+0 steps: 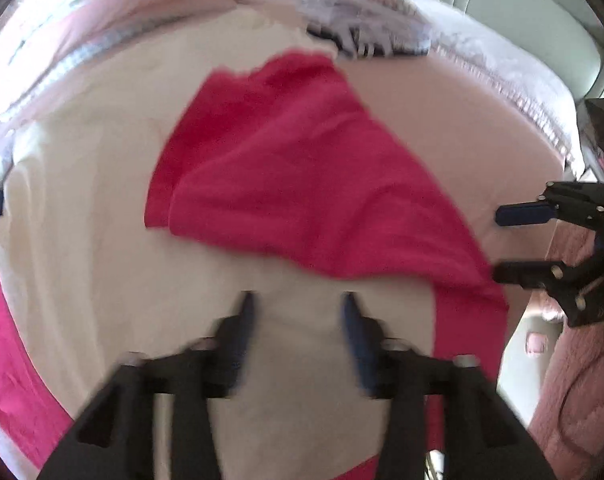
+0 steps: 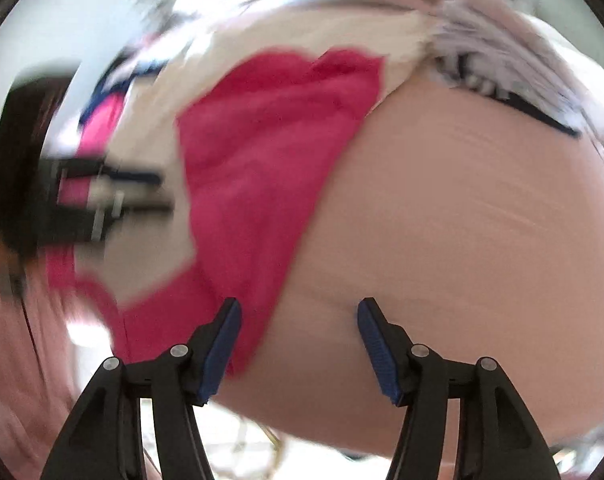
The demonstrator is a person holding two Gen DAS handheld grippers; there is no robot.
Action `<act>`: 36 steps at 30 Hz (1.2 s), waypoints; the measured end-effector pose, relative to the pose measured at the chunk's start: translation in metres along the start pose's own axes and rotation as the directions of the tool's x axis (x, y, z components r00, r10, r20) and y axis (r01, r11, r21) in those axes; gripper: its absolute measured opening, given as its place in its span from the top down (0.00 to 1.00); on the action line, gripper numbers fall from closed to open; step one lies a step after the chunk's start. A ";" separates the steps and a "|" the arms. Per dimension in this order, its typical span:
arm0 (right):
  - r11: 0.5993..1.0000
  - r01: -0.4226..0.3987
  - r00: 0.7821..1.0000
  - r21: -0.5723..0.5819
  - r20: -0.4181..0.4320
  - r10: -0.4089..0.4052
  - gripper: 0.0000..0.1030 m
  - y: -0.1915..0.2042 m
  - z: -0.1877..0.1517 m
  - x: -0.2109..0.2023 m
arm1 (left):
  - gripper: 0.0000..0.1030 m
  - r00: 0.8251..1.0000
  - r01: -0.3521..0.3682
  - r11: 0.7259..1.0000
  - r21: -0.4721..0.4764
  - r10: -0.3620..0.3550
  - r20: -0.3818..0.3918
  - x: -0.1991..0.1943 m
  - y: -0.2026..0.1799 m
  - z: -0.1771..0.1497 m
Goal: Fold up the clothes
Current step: 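Withdraw both open grippers above the folded garment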
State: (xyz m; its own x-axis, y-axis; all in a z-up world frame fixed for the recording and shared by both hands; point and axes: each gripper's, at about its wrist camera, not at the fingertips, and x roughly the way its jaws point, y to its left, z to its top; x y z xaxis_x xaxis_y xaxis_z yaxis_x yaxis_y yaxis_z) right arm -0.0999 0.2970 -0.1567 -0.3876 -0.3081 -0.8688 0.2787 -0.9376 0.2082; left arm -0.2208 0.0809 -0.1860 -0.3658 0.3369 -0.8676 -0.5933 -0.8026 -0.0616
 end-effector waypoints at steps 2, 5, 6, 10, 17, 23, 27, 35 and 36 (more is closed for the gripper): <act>0.998 0.004 0.997 0.066 0.078 -0.009 0.42 -0.001 0.010 -0.005 | 0.51 0.998 0.002 1.000 -0.006 -0.001 0.064 0.002 -0.010 0.007; 0.998 0.062 0.998 -0.032 0.007 -0.061 0.42 0.015 0.012 0.015 | 0.51 0.999 -0.028 0.999 -0.019 0.029 0.046 0.023 -0.014 0.006; 0.992 0.098 0.994 -0.075 -0.038 -0.101 0.41 0.019 0.009 0.024 | 0.50 0.998 -0.034 0.999 -0.017 0.035 0.044 0.025 -0.014 0.002; 0.984 0.106 0.988 -0.142 -0.099 -0.120 0.39 0.015 -0.016 0.012 | 0.45 0.999 -0.046 0.999 0.010 0.046 -0.004 0.019 -0.008 -0.017; 0.989 0.093 0.992 -0.117 -0.074 -0.102 0.37 0.012 -0.013 0.010 | 0.44 0.999 0.016 1.000 -0.022 -0.015 0.033 0.007 -0.005 -0.022; 0.982 0.128 0.989 -0.142 -0.051 -0.136 0.37 0.018 -0.013 0.016 | 0.44 0.998 0.041 0.998 -0.039 -0.039 0.055 0.024 -0.018 -0.014; 0.984 0.123 0.985 -0.129 -0.102 -0.136 0.37 0.012 -0.025 -0.002 | 0.44 0.995 0.055 0.995 -0.080 -0.048 0.085 0.000 0.001 -0.027; 0.998 0.037 0.996 0.058 0.075 -0.041 0.37 -0.032 0.063 -0.031 | 0.47 0.980 -0.011 0.957 -0.291 0.068 0.189 -0.018 0.071 0.006; 0.997 0.063 0.994 0.054 0.084 -0.067 0.37 -0.031 0.080 -0.026 | 0.49 0.980 -0.020 0.958 -0.288 0.076 0.184 -0.017 0.076 0.013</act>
State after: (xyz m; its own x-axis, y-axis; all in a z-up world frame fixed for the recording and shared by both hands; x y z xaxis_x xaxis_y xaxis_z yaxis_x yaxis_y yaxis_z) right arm -0.1689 0.3215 -0.1048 -0.4781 -0.2572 -0.8398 0.2059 -0.9624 0.1775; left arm -0.2687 0.0205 -0.1698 -0.5353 0.3596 -0.7643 -0.3543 -0.9170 -0.1832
